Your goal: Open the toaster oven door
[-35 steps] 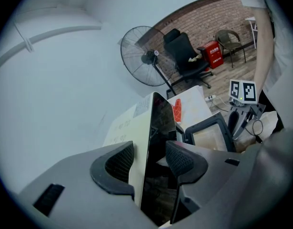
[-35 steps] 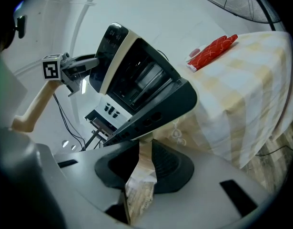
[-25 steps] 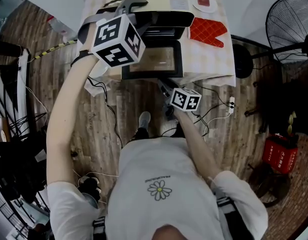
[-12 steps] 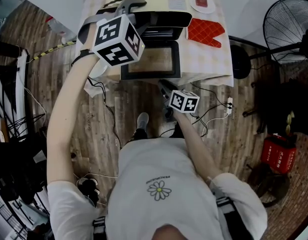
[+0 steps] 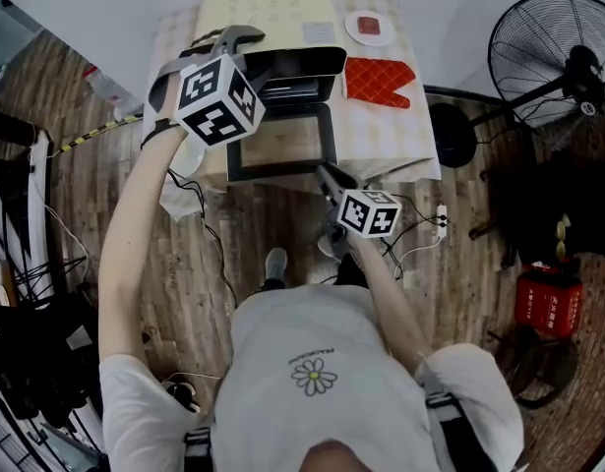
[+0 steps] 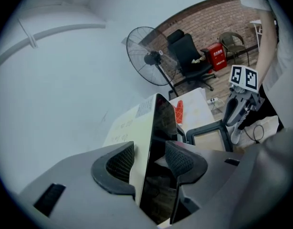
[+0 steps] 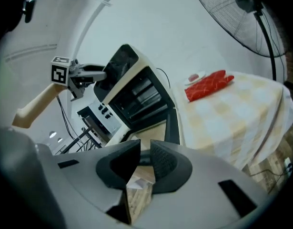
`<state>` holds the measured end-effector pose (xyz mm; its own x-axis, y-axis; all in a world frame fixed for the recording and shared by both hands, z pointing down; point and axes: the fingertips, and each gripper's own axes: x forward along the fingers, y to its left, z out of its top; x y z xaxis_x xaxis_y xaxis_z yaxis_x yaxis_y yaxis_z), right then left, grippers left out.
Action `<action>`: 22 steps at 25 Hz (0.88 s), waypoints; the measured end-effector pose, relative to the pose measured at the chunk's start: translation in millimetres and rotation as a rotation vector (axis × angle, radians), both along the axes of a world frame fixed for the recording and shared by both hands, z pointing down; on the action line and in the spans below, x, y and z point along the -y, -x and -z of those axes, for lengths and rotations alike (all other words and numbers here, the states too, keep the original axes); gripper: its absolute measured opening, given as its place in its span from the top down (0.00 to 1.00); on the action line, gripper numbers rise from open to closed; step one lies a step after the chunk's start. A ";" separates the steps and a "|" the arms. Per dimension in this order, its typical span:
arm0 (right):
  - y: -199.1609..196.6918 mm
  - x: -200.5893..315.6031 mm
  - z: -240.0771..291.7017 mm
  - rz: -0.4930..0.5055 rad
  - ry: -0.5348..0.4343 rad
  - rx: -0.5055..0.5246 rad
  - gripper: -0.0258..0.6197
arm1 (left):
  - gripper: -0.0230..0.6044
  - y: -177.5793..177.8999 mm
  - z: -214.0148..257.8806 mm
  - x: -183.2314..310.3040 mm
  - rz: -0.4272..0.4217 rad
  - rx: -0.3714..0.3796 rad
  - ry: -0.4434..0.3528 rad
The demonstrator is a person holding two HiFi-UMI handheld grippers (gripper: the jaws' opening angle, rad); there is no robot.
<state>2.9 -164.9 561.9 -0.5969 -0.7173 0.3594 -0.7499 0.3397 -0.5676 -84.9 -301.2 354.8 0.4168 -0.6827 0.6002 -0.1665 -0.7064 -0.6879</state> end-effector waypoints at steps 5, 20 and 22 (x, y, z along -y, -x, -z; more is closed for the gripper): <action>-14.4 36.4 80.3 -0.016 -0.205 -0.106 0.87 | 0.65 -3.3 38.4 -1.9 0.032 -0.090 -0.040; 13.7 49.1 293.7 0.009 -0.778 -0.317 0.90 | 0.93 3.5 159.4 -70.5 0.094 -0.648 -0.268; 21.4 40.0 302.0 0.002 -0.817 -0.322 0.91 | 0.93 5.0 158.3 -89.1 0.100 -0.744 -0.270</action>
